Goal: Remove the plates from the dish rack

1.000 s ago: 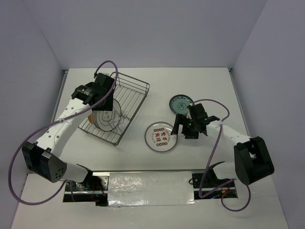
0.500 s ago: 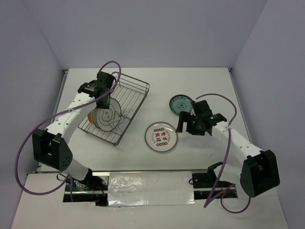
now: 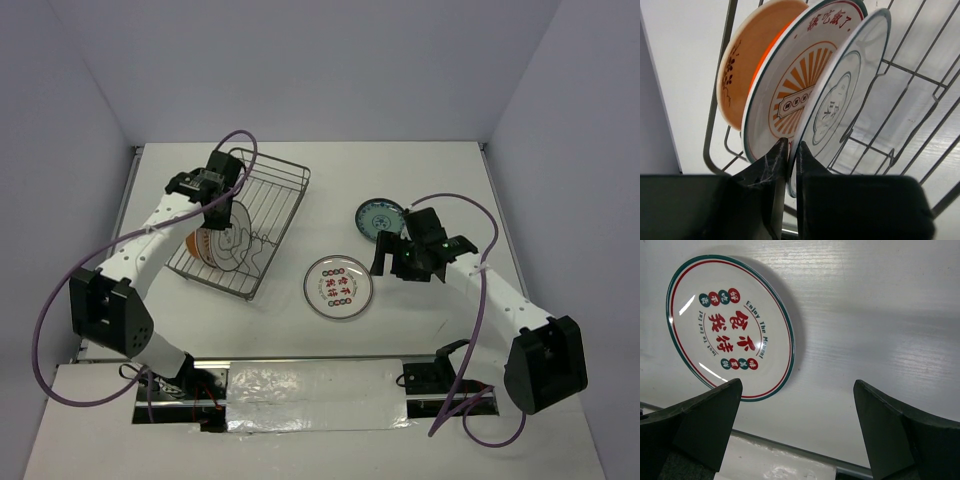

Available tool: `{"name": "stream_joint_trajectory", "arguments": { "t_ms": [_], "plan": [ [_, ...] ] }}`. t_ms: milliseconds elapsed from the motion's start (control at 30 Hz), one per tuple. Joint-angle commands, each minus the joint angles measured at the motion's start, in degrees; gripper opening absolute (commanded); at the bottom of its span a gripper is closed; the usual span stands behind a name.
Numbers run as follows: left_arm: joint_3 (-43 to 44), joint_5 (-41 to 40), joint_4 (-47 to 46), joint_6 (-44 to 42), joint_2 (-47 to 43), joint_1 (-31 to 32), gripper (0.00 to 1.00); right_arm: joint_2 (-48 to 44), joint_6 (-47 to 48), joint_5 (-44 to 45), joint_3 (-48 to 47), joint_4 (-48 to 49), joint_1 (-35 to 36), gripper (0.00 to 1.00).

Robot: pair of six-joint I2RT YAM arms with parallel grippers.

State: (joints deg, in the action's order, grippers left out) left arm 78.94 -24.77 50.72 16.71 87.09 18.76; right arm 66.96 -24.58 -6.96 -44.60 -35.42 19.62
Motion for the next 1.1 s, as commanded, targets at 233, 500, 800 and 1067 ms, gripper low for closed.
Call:
{"name": "stream_joint_trajectory", "arguments": {
  "t_ms": [233,500,800,1067],
  "plan": [
    [21.3,-9.9,16.3,-0.2,4.1,2.2,0.00,-0.9,-1.5,-4.5,-6.5,-0.8,0.1,1.00],
    [26.5,23.4,1.4,4.9,-4.9,3.1,0.02,-5.1,-2.8,-21.4,-13.2,15.3,0.7,1.00],
    [3.4,58.9,-35.8,22.4,-16.1,2.9,0.05,0.0,-6.8,-25.2,-20.4,24.5,0.8,1.00],
    [-1.6,60.7,-35.4,22.8,-15.5,2.9,0.29,-0.1,-13.3,-30.2,-16.2,35.2,0.8,0.17]
  ]
}}
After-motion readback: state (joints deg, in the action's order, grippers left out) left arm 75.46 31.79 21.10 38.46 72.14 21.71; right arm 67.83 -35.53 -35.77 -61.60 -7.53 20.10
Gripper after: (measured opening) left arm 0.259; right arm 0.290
